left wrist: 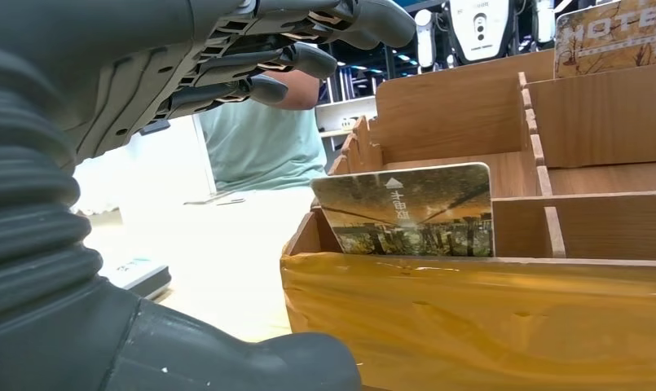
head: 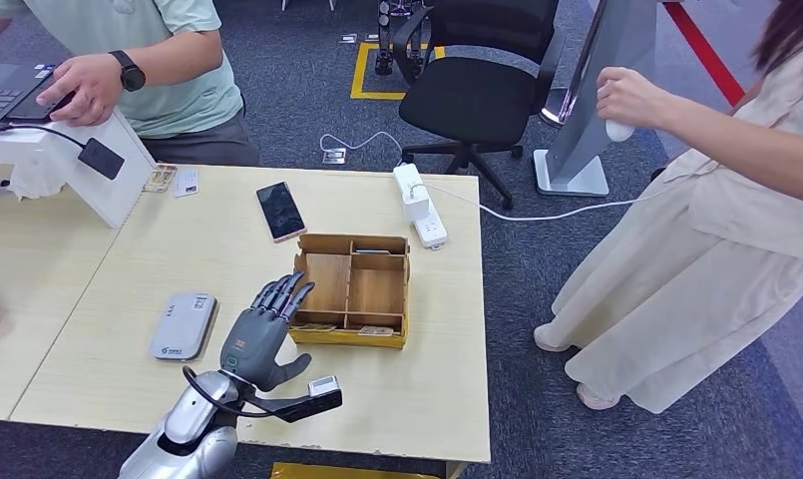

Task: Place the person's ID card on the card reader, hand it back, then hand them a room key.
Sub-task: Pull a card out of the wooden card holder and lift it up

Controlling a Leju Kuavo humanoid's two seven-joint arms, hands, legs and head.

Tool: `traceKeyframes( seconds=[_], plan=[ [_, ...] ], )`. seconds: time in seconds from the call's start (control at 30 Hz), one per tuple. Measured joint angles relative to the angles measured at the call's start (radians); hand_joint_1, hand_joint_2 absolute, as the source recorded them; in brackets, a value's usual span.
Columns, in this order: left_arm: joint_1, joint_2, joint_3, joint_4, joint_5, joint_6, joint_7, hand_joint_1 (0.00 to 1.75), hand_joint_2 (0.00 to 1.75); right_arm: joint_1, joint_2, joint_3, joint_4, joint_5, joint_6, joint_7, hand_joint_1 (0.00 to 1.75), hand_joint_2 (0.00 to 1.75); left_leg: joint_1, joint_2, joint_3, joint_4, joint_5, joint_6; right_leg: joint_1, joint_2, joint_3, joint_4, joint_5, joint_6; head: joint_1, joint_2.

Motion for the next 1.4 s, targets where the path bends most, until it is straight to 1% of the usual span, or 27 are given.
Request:
traceKeyframes(
  seconds=[0.3, 0.67, 1.1, 1.13, 1.17, 1.23, 1.27, 1.3, 1.4],
  plan=[
    [-0.001, -0.01, 0.0, 0.003, 0.0, -0.004, 0.0, 0.0, 1.75, 0.0, 0.0, 0.004, 0.0, 0.002, 0.002, 0.001, 0.0, 0.0, 0.0, 0.0, 0.0, 0.0, 0.0, 0.0, 0.0, 0.0, 0.0, 0.0, 0.0, 0.0, 0.0, 0.0],
    [-0.006, -0.023, 0.0, 0.041, 0.006, -0.007, 0.0, 0.0, 1.75, -0.001, 0.0, 0.006, 0.0, 0.002, 0.008, 0.001, 0.0, 0.0, 0.0, 0.0, 0.0, 0.0, 0.0, 0.0, 0.0, 0.0, 0.0, 0.0, 0.0, 0.0, 0.0, 0.0],
    [-0.033, -0.031, 0.0, 0.074, 0.0, 0.0, 0.002, 0.01, 1.75, -0.003, 0.0, 0.01, 0.0, 0.0, 0.009, 0.001, 0.0, 0.0, 0.0, 0.0, 0.0, 0.0, 0.0, 0.0, 0.0, 0.0, 0.0, 0.0, 0.0, 0.0, 0.0, 0.0],
    [-0.033, -0.032, 0.0, 0.074, 0.0, 0.001, 0.003, 0.11, 1.75, -0.003, 0.0, 0.01, 0.0, 0.0, 0.009, 0.001, 0.0, 0.0, 0.0, 0.0, 0.0, 0.0, 0.0, 0.0, 0.0, 0.0, 0.0, 0.0, 0.0, 0.0, 0.0, 0.0],
    [-0.033, -0.032, 0.0, 0.075, 0.0, 0.003, 0.003, 0.44, 1.75, -0.003, 0.0, 0.01, 0.0, 0.0, 0.009, 0.001, 0.0, 0.0, 0.0, 0.0, 0.0, 0.0, 0.0, 0.0, 0.0, 0.0, 0.0, 0.0, 0.0, 0.0, 0.0, 0.0],
    [-0.034, -0.032, 0.0, 0.075, 0.0, 0.005, 0.003, 1.24, 1.75, -0.003, 0.0, 0.01, 0.0, -0.001, 0.009, 0.001, 0.0, 0.0, 0.0, 0.0, 0.0, 0.0, 0.0, 0.0, 0.0, 0.0, 0.0, 0.0, 0.0, 0.0, 0.0, 0.0],
    [-0.034, -0.032, 0.0, 0.075, 0.001, 0.006, 0.003, 1.54, 1.75, -0.003, 0.0, 0.01, 0.0, -0.002, 0.008, 0.001, 0.0, 0.0, 0.0, 0.0, 0.0, 0.0, 0.0, 0.0, 0.0, 0.0, 0.0, 0.0, 0.0, 0.0, 0.0, 0.0],
    [-0.034, -0.032, 0.0, 0.075, 0.001, 0.007, 0.003, 1.62, 1.75, -0.003, 0.0, 0.01, 0.0, -0.002, 0.008, 0.001, 0.0, 0.0, 0.0, 0.0, 0.0, 0.0, 0.0, 0.0, 0.0, 0.0, 0.0, 0.0, 0.0, 0.0, 0.0, 0.0],
    [-0.034, -0.032, 0.0, 0.074, 0.006, 0.009, 0.001, 1.62, 1.75, -0.003, 0.0, 0.01, 0.0, -0.003, 0.008, 0.001, 0.0, 0.0, 0.0, 0.0, 0.0, 0.0, 0.0, 0.0, 0.0, 0.0, 0.0, 0.0, 0.0, 0.0, 0.0, 0.0]
  ],
)
